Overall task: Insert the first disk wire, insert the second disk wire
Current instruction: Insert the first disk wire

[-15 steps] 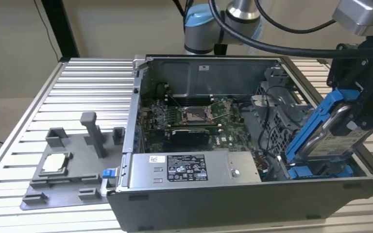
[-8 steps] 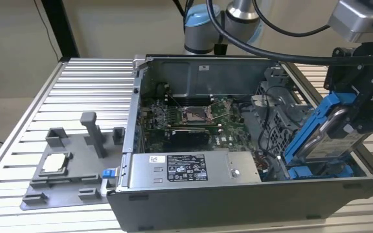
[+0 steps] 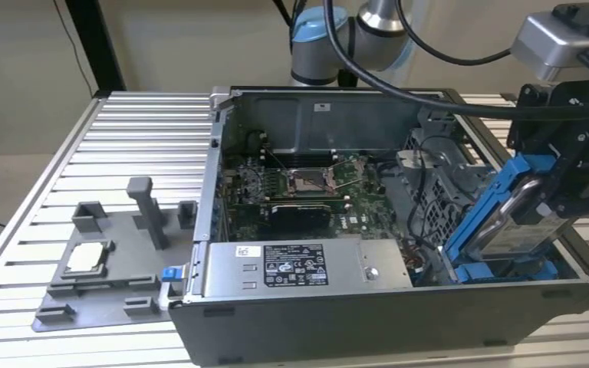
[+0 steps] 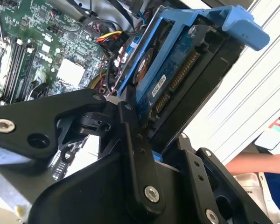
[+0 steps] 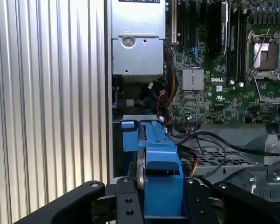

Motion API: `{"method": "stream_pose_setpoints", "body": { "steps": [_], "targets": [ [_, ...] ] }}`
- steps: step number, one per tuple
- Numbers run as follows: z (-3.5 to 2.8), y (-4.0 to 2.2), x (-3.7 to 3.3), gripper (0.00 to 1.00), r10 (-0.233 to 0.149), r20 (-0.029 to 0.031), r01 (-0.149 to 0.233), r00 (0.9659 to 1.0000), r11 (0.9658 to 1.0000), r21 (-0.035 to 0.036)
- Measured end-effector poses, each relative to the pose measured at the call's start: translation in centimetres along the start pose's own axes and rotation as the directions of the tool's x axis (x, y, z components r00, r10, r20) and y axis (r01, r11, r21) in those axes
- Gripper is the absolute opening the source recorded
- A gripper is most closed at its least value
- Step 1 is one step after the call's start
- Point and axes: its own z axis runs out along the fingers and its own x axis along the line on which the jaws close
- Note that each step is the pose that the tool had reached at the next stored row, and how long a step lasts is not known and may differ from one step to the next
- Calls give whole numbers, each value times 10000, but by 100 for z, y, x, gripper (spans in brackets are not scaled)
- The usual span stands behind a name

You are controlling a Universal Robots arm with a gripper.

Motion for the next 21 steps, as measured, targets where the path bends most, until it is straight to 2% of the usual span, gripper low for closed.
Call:
{"method": "stream_pose_setpoints", "body": {
  "steps": [10, 14, 15, 21],
  "targets": [
    [154, -1, 10, 0, 0, 0, 0, 10000, 10000, 0],
    [157, -1, 11, 0, 0, -2, 0, 10000, 10000, 1],
    [157, -1, 11, 100, 0, -4, 0, 10000, 10000, 1],
    [160, -1, 11, 100, 0, -1, 0, 10000, 10000, 1]
  ]
}}
